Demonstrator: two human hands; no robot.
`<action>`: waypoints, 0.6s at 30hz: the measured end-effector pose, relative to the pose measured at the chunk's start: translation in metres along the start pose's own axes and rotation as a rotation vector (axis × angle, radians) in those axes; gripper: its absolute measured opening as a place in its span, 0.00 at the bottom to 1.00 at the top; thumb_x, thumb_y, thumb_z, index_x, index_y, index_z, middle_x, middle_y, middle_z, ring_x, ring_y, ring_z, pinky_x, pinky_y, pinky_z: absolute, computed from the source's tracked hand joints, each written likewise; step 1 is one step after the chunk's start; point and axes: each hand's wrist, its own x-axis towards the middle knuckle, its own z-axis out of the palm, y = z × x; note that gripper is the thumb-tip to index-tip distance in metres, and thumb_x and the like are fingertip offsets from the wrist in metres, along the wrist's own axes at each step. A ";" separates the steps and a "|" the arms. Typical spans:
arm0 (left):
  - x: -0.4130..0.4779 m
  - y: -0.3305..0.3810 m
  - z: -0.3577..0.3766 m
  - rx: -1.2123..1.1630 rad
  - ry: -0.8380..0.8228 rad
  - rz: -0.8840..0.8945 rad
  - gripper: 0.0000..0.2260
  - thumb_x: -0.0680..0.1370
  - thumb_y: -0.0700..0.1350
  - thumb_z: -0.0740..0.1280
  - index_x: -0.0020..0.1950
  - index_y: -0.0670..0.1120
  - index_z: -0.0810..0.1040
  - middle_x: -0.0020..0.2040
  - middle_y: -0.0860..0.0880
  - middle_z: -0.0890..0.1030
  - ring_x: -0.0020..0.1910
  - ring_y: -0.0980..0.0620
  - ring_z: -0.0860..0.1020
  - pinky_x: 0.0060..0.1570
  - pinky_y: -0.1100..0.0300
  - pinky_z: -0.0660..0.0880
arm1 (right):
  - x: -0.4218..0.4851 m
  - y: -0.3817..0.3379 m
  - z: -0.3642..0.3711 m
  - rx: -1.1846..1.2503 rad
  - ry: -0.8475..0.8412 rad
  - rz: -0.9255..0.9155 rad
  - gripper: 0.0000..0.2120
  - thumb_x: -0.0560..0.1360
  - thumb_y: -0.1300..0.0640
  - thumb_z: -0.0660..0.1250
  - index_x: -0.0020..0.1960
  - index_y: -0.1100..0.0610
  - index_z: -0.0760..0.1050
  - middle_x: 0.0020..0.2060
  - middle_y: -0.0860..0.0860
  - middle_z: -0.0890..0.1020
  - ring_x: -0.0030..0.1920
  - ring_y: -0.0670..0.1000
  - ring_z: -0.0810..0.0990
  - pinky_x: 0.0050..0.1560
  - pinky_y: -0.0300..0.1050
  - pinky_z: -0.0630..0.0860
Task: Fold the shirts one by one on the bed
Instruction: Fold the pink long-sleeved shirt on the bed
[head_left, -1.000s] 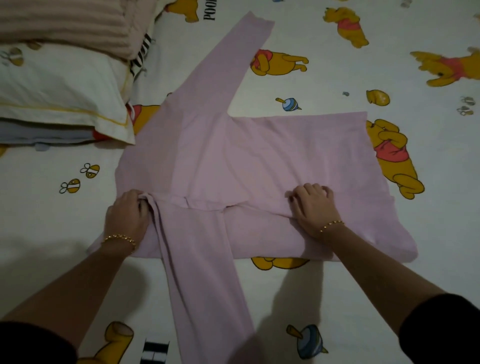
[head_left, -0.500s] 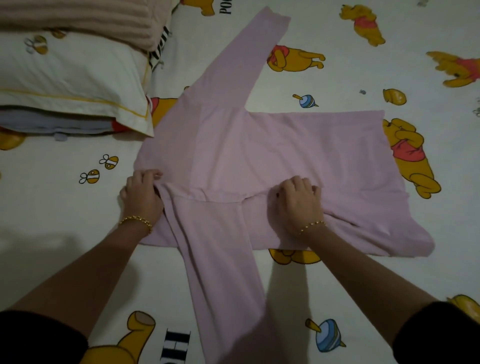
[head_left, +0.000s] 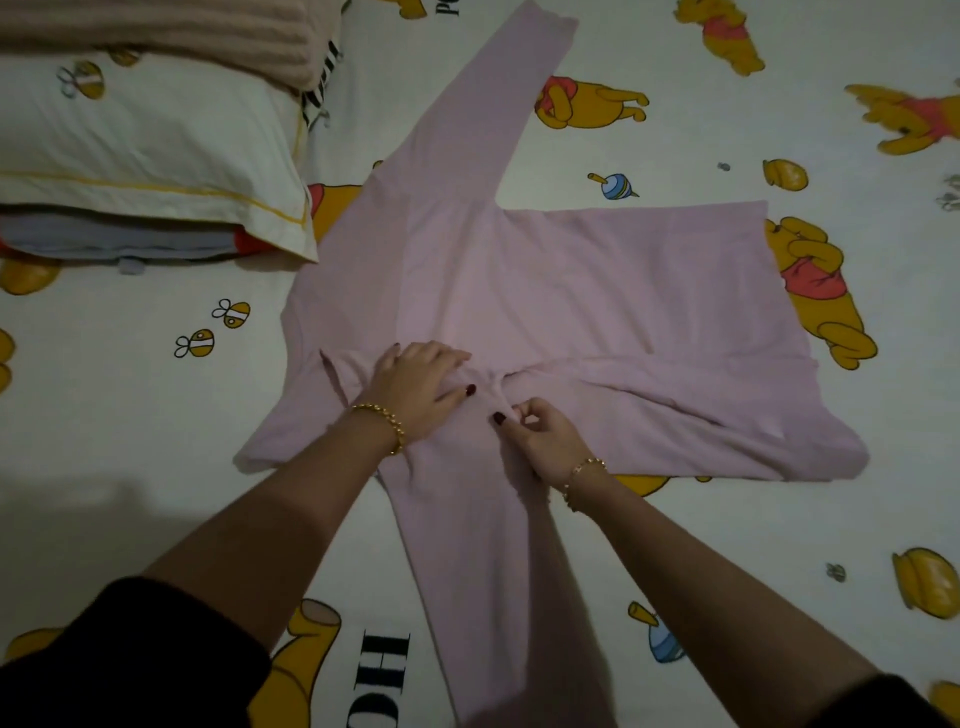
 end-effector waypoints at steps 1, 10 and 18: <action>0.002 0.006 0.002 0.037 -0.025 -0.001 0.14 0.79 0.54 0.59 0.63 0.54 0.73 0.62 0.52 0.73 0.63 0.50 0.69 0.68 0.48 0.60 | -0.002 0.000 -0.001 0.066 -0.021 0.039 0.12 0.75 0.54 0.69 0.39 0.54 0.68 0.31 0.52 0.75 0.30 0.48 0.71 0.27 0.36 0.67; 0.009 0.024 -0.007 -0.084 -0.040 -0.112 0.17 0.75 0.59 0.65 0.58 0.49 0.76 0.57 0.50 0.76 0.59 0.48 0.72 0.59 0.52 0.68 | -0.007 0.007 -0.022 0.107 -0.412 0.301 0.16 0.64 0.53 0.79 0.42 0.64 0.82 0.45 0.63 0.83 0.47 0.61 0.81 0.57 0.58 0.77; 0.011 0.032 0.004 -0.137 0.105 -0.140 0.01 0.79 0.44 0.61 0.47 0.50 0.69 0.42 0.45 0.79 0.43 0.41 0.76 0.43 0.49 0.74 | -0.007 0.003 -0.037 0.131 -0.508 0.384 0.17 0.71 0.48 0.73 0.41 0.62 0.76 0.36 0.61 0.76 0.33 0.54 0.75 0.34 0.40 0.74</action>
